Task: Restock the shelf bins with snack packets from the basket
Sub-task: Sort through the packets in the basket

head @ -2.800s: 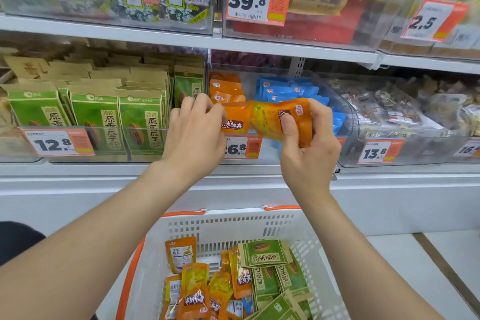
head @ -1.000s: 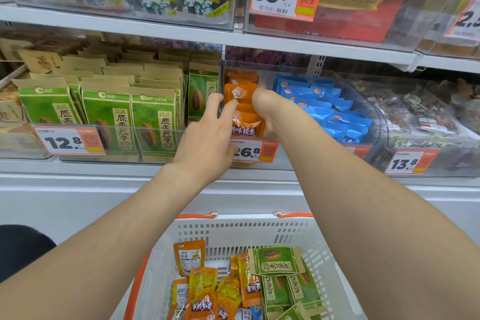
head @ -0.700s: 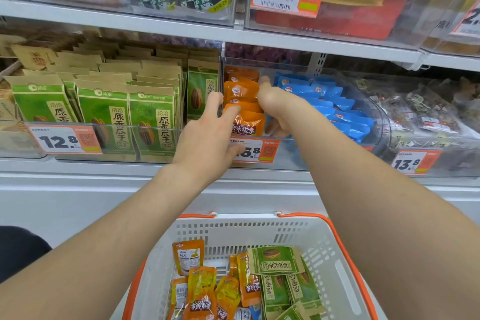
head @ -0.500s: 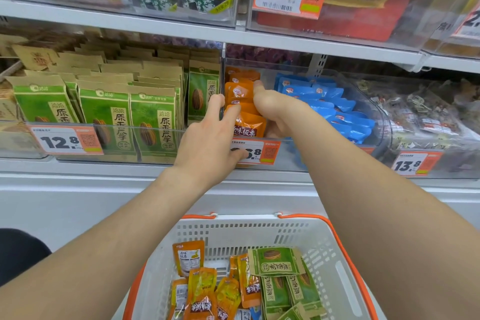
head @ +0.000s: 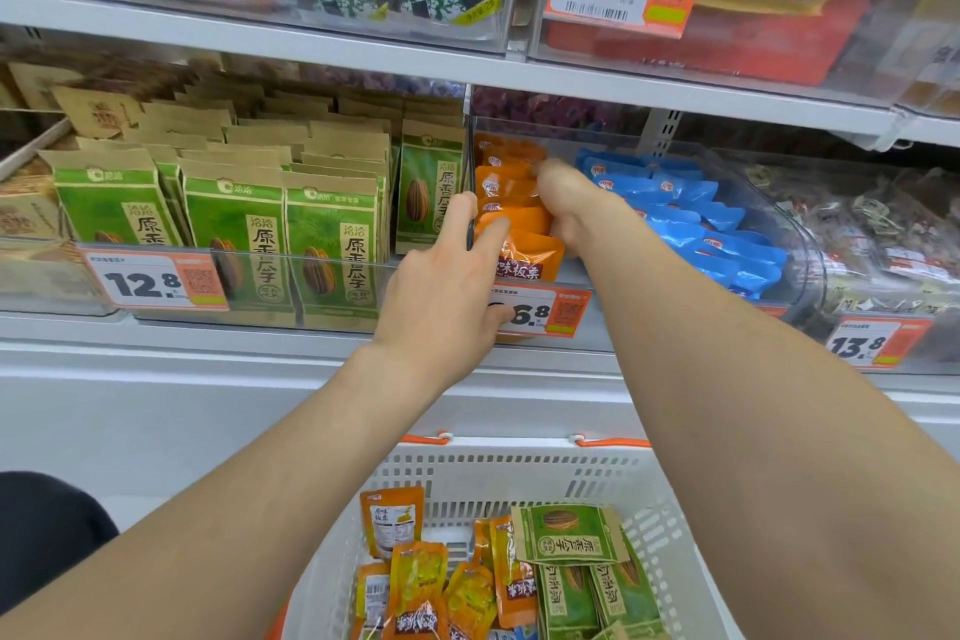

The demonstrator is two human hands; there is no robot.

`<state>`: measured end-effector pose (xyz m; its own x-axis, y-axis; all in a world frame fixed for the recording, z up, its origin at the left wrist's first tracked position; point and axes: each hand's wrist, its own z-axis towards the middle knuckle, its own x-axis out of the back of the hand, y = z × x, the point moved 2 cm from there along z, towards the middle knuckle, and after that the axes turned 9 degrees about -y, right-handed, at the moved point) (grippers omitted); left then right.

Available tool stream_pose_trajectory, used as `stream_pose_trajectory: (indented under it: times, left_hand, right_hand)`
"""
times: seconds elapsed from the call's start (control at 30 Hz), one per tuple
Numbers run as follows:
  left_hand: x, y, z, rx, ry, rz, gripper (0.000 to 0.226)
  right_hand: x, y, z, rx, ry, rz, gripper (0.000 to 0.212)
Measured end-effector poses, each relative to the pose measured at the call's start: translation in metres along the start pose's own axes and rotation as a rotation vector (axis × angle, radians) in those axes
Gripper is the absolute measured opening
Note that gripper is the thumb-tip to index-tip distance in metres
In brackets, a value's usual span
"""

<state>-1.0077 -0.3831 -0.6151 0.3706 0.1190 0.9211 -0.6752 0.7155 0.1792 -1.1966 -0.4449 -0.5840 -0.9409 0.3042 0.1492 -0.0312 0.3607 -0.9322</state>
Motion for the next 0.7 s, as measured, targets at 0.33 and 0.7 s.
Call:
stream_pose_trajectory:
  times: [0.33, 0.7]
  left_hand:
    - [-0.003, -0.003, 0.0, 0.015, -0.014, 0.003, 0.085]
    - [-0.001, -0.002, -0.003, 0.015, -0.004, 0.008, 0.087]
  right_hand:
    - [-0.008, -0.008, 0.033, -0.019, 0.1, 0.053, 0.049]
    - [-0.001, -0.002, 0.044, -0.01, 0.073, 0.042, 0.041]
